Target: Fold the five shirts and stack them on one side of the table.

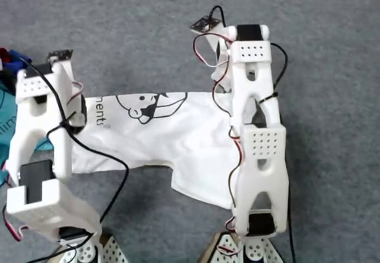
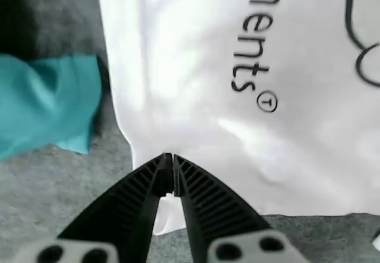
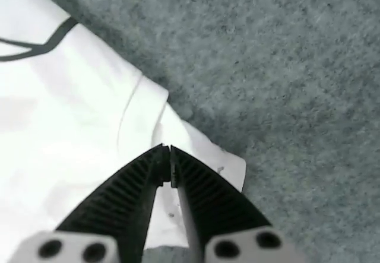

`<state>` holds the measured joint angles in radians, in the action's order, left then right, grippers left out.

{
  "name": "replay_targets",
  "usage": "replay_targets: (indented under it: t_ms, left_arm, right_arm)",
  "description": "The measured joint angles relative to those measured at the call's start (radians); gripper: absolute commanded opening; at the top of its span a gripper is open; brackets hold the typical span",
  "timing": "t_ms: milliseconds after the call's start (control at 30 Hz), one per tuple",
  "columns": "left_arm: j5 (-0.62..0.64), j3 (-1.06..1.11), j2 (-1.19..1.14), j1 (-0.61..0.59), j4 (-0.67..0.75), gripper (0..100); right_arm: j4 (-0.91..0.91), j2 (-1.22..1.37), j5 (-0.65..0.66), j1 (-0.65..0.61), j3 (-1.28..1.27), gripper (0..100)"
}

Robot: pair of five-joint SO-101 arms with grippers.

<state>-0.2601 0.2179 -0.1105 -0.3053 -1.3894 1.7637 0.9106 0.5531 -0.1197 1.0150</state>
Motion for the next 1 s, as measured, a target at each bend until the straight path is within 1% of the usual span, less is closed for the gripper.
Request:
replay_targets:
  t_ms: [67,200,267,400,467,600,833,933,1000]
  left_arm:
    - [0.000,0.094,0.020,0.000,0.044,2]
    - [0.000,0.276,0.049,0.044,0.135,2]
    - [-0.002,0.351,0.064,0.064,0.181,2]
    - [-0.005,0.436,0.117,0.060,0.238,2]
    - [-0.006,0.462,0.140,0.035,0.245,2]
    - [-0.068,0.499,0.173,-0.026,0.245,2]
    - [-0.172,0.525,0.196,-0.152,0.245,2]
    - [-0.184,0.519,0.201,-0.186,0.238,2]
    - [-0.184,0.499,0.213,-0.190,0.198,2]
  right_arm:
    - [0.000,-0.048,0.000,-0.002,-0.060,0.5]
    - [-0.021,-0.095,0.000,-0.002,-0.175,0.5]
    - [-0.072,-0.095,0.000,-0.003,-0.235,0.5]
    - [-0.189,-0.091,0.000,-0.002,-0.330,0.5]
    - [-0.241,-0.075,0.000,-0.003,-0.347,0.5]
    - [-0.302,-0.020,0.000,-0.002,-0.350,0.5]
    - [-0.305,-0.014,0.000,-0.005,-0.348,0.5]
    - [-0.305,-0.008,0.000,-0.005,-0.345,0.5]
    - [-0.305,-0.008,0.000,-0.005,-0.345,0.5]
